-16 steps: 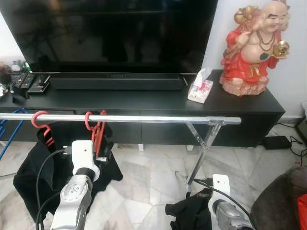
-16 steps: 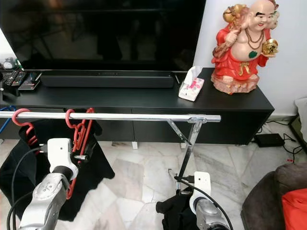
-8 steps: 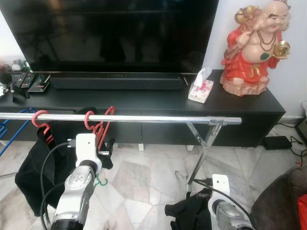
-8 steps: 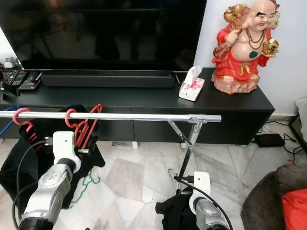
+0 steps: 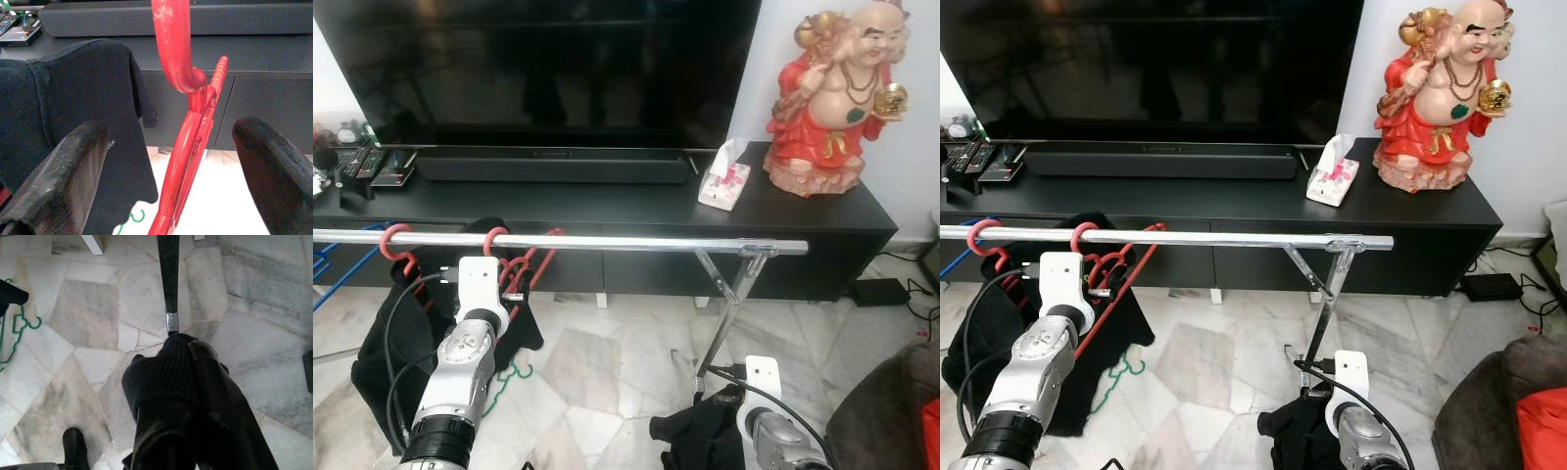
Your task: Hang hanger
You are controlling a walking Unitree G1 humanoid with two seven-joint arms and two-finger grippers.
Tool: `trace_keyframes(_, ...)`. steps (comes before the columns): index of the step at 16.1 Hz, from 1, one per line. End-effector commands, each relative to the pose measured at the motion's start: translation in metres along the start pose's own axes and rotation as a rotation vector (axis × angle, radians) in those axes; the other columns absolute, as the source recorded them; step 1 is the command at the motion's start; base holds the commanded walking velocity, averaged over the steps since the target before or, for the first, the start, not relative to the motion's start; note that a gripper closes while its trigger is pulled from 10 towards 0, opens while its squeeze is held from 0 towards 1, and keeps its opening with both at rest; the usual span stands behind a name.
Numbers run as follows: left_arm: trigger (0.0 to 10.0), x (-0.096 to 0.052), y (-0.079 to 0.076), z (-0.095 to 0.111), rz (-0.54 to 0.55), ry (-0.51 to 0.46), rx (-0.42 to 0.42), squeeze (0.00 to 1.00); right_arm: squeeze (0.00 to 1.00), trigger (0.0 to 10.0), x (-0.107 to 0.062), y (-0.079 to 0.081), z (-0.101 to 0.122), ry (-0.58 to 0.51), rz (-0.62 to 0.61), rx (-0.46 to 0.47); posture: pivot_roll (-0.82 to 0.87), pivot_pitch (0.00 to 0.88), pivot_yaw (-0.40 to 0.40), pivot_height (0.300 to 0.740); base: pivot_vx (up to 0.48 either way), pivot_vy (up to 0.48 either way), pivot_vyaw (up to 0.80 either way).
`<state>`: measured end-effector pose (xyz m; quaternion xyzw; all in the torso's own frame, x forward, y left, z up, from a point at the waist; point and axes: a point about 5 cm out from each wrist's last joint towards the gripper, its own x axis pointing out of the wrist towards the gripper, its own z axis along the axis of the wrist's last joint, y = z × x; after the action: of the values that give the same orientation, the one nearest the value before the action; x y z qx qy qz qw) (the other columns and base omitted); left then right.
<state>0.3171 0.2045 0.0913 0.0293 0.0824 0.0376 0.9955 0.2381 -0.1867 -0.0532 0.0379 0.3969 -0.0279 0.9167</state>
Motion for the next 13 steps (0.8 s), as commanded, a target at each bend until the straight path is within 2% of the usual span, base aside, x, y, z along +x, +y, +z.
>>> trace_keyframes(1,10.0,0.003,0.003,0.002,0.008,-0.006,0.011,0.0,0.0,10.0,0.001,0.002,0.004,-0.015,0.007,-0.002,-0.11,0.0,-0.026,0.74,0.0,0.0,0.0)
trace_keyframes(3,10.0,0.006,0.003,-0.001,-0.006,0.016,0.006,0.0,0.0,10.0,0.001,0.002,0.004,-0.015,0.007,-0.002,-0.12,0.0,-0.028,0.74,0.0,0.0,0.0)
trace_keyframes(5,9.9,0.012,-0.001,-0.013,-0.053,0.089,-0.038,0.0,0.0,10.0,0.001,0.001,0.005,-0.016,0.007,-0.002,-0.12,0.0,-0.028,0.74,0.0,0.0,0.0)
trace_keyframes(6,4.7,0.015,-0.002,-0.017,-0.068,0.117,-0.059,0.0,0.0,10.0,0.001,0.002,0.005,-0.017,0.007,-0.002,-0.12,0.0,-0.028,0.74,0.0,0.0,0.0)
trace_keyframes(8,0.6,0.016,-0.002,-0.018,-0.067,0.118,-0.058,0.0,0.0,10.0,0.001,0.002,0.006,-0.018,0.006,0.0,-0.12,0.0,-0.028,0.74,0.0,0.0,0.0)
trace_keyframes(9,0.6,0.016,-0.002,-0.017,-0.067,0.117,-0.057,0.0,0.0,10.0,0.001,0.001,0.006,-0.018,0.006,0.0,-0.12,0.0,-0.028,0.74,0.0,0.0,0.0)
trace_keyframes(10,0.0,0.017,-0.002,-0.017,-0.071,0.111,-0.055,0.0,0.0,10.0,0.001,0.002,0.006,-0.019,0.007,-0.001,-0.12,0.0,-0.026,0.74,0.0,0.0,0.0)
trace_keyframes(13,0.0,0.018,-0.003,-0.014,-0.079,0.081,-0.054,0.0,0.0,10.0,0.001,0.002,0.006,-0.018,0.008,-0.003,-0.12,0.0,-0.026,0.74,0.0,0.0,0.0)
